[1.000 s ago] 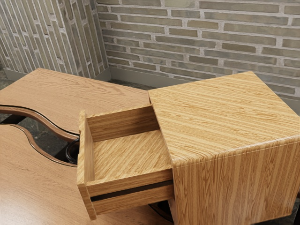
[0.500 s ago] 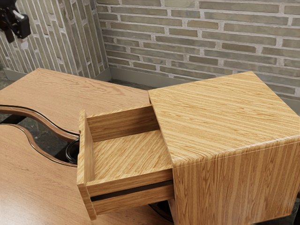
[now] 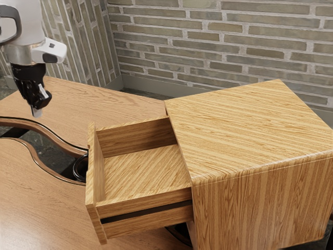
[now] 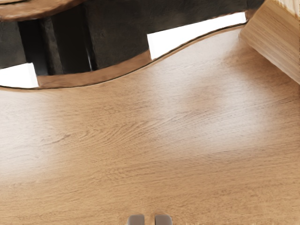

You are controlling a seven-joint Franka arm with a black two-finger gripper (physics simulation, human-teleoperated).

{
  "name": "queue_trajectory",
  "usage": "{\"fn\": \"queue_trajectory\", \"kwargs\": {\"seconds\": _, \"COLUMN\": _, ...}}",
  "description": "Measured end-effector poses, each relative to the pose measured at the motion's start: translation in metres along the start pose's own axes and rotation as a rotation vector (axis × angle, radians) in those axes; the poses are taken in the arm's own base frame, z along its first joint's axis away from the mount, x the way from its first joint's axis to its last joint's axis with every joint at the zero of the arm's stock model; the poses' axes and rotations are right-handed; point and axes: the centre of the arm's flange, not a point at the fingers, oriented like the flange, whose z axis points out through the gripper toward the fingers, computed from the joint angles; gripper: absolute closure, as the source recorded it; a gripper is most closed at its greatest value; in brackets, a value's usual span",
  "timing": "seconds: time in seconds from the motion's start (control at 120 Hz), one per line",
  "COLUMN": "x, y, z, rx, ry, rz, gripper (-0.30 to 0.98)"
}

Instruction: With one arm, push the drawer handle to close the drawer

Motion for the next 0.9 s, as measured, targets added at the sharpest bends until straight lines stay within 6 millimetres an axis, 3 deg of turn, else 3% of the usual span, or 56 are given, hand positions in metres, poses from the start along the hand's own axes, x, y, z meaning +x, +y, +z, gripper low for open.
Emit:
{"fn": "queue_trajectory", "kwargs": {"seconds": 0.192, "x": -0.008, "y": 0.028, "z": 0.063, "rx": -0.016, "ry": -0.013, "rz": 0.072, "gripper": 0.78}}
{"fn": "queue_trajectory", "kwargs": {"seconds": 0.375, "x": -0.017, "y": 0.06, "z": 0.099, "rx": -0.012, "ry": 0.017, "rz": 0.166, "gripper": 0.78}}
{"fn": "queue_trajectory", "kwargs": {"seconds": 0.783, "x": -0.045, "y": 0.127, "z": 0.094, "rx": 0.021, "ry": 0.161, "rz": 0.446, "gripper": 0.79}}
{"fn": "queue_trajectory", "kwargs": {"seconds": 0.9, "x": -0.048, "y": 0.134, "z": 0.088, "rx": 0.029, "ry": 0.2, "rz": 0.482, "gripper": 0.79}}
